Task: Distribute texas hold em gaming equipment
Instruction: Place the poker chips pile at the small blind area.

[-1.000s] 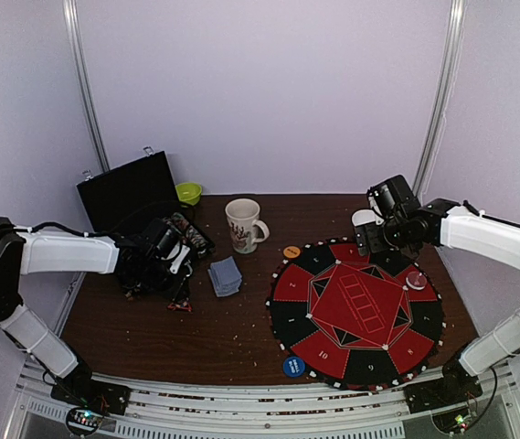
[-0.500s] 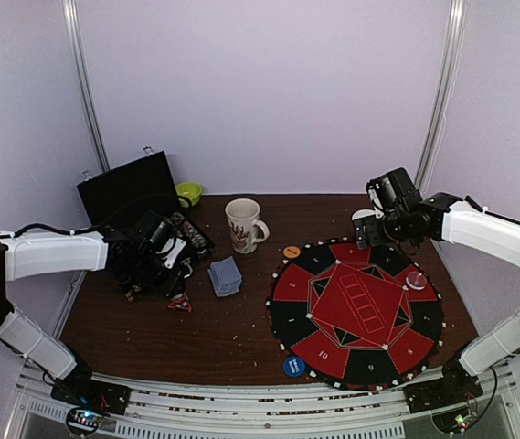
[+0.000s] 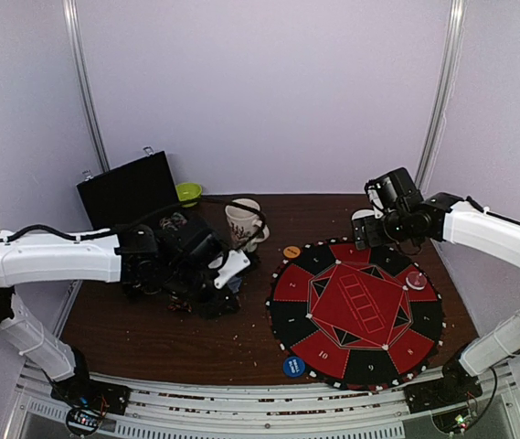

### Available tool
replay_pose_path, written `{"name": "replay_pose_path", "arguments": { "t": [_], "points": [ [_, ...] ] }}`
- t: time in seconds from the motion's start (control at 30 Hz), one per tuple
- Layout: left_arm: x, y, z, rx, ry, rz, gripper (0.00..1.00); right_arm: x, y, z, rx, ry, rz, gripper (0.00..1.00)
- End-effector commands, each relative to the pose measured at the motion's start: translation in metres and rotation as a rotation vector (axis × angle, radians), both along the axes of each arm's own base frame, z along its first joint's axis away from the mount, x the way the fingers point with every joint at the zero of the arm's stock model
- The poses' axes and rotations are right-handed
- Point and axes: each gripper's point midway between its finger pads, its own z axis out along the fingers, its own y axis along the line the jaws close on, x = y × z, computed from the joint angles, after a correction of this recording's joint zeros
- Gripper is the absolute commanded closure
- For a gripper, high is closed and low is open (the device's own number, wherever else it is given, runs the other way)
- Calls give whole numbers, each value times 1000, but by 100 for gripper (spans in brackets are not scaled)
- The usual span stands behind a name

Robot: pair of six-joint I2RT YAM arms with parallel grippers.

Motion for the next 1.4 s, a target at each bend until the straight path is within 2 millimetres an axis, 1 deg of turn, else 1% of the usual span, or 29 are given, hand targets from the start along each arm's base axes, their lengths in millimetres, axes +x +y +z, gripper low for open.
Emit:
{"name": "replay_pose_path", "arguments": {
  "t": [0.0,0.1,0.27,0.37,0.53,0.6,0.7,0.9,1.03,1.13,1.27,1.37],
  "points": [
    [-28,-38,-31,80,13,-157,100,-12,-3,5,43,3,-7,0],
    [-43,-58,-50,97,21,-236,100,-17,-6,3,52,5,-11,0],
    [-52,-73,-82,157,45,-303,100,-25,-11,1,54,4,-16,0],
    [-55,-82,-93,180,46,-332,100,-28,-14,1,52,-3,-21,0],
    [-62,-94,-104,198,49,-379,100,-30,-16,-2,44,2,-22,0],
    [-65,-93,-109,216,61,-393,100,-30,-16,-4,38,8,-22,0],
    [-67,-86,-113,255,77,-396,100,-30,-17,-5,36,9,-23,0],
    [-70,-66,-117,347,96,-409,100,-30,-17,-9,29,18,-26,0],
    [-70,-58,-122,387,103,-418,100,-30,-17,-15,23,32,-27,0],
    [-70,-58,-124,399,103,-421,99,-31,-17,-17,22,37,-29,0],
    [-68,-67,-128,381,93,-434,86,-32,-18,-19,19,39,-32,0],
    [-65,-74,-135,378,85,-440,83,-31,-19,-20,15,42,-32,0]
  ]
}}
